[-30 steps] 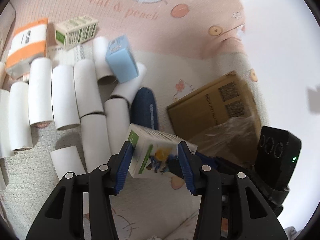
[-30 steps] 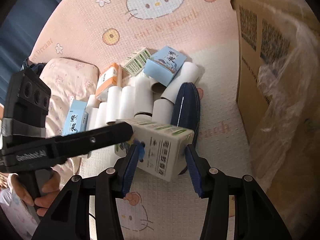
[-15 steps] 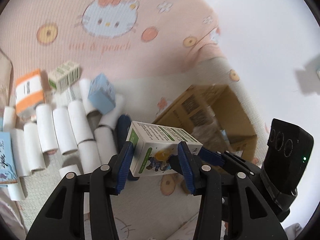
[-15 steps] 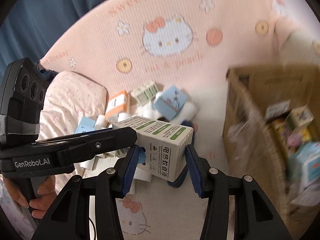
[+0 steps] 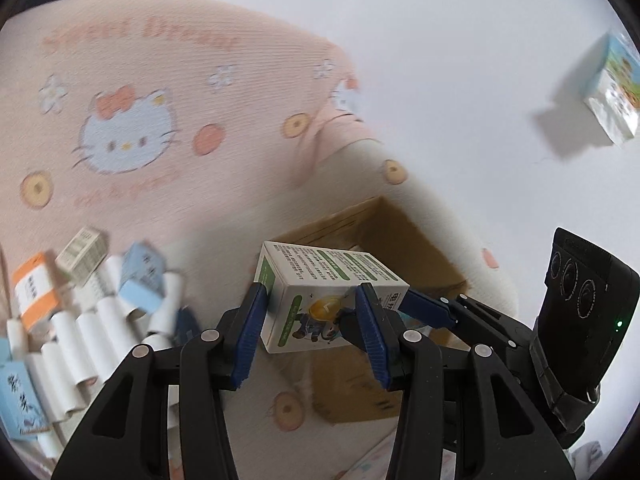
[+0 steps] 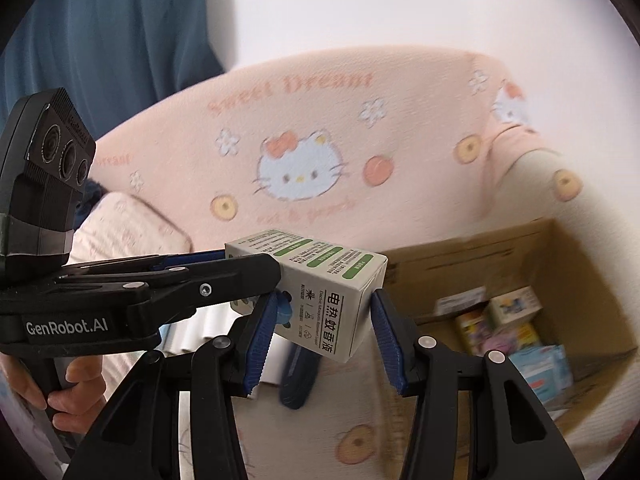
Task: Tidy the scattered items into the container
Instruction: 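Carry the white-green box with the left gripper over the cardboard box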
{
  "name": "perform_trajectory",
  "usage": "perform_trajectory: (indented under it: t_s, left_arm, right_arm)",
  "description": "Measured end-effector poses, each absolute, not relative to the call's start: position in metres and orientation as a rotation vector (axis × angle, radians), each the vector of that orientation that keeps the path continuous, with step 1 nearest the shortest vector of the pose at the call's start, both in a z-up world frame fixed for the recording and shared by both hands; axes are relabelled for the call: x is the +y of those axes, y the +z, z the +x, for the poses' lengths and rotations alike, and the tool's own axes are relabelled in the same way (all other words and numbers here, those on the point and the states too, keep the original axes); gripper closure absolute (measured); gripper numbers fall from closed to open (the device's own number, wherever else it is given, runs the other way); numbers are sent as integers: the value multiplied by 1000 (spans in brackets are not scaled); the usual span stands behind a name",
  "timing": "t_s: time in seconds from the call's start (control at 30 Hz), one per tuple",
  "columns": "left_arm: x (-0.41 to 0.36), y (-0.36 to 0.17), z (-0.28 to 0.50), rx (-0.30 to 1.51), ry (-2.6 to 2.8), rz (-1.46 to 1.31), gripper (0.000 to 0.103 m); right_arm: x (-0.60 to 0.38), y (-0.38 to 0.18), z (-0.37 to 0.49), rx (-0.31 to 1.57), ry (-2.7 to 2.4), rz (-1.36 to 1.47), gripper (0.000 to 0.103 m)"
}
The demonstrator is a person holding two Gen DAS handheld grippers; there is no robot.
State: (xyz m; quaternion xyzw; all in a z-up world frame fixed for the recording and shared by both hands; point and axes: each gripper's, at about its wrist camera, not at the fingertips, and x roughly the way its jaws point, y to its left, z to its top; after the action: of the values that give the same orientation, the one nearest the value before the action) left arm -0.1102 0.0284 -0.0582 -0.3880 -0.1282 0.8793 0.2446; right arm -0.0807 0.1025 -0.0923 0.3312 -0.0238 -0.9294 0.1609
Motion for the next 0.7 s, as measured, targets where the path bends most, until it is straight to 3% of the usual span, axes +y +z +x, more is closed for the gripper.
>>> perform_trajectory:
  t_s: [0.37, 0.7]
  left_arm:
    - [116, -49, -154, -341, 2271, -1074, 53]
    - [176, -76, -211, -370, 2191, -1198, 53]
  right_arm:
    - [185, -70, -93, -79, -2768, 989, 57]
    - [244, -82, -137, -53, -2727, 1155, 57]
